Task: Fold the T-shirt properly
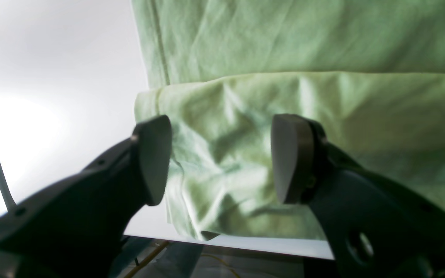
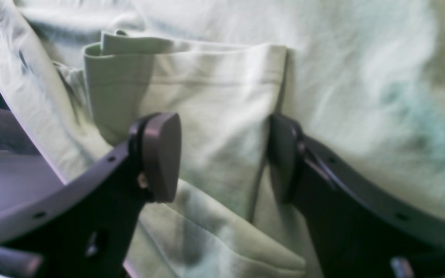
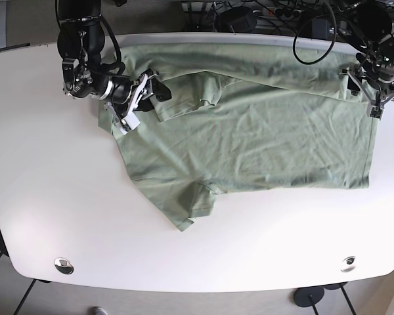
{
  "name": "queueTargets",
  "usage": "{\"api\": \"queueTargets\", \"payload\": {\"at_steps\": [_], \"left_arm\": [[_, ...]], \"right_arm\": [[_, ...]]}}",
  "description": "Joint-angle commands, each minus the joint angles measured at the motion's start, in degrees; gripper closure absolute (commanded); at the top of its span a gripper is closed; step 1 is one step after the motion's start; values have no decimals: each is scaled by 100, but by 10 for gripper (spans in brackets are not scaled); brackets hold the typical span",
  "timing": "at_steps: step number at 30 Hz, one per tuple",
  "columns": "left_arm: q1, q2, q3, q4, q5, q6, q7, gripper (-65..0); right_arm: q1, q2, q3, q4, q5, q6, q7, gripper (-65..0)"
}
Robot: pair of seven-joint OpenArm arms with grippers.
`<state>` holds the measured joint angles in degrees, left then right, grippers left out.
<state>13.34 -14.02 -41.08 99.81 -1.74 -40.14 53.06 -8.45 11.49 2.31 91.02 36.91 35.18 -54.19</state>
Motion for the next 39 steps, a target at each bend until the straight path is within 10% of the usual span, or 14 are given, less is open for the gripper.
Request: {"api": "queueTargets", "payload": {"at_steps": [1,9,14,39], "left_arm": [[-29,-106,-19,98,-33,14,-62,-372],[-29,-106,-19,89,-33,14,-62,-372],[-29,-106,-19,89,-33,14,-62,-372],[-20,-123,-37,-315,-33,14,-71,-372]], "right_arm": [[40,-89,20,89,50,47,17,-342],[76,-362,20,63,-3,29,-123,-312],[216,-379,20,-122,-11,12,-106,-11],[972,-371,73,458,6,-155,123,-21]]}}
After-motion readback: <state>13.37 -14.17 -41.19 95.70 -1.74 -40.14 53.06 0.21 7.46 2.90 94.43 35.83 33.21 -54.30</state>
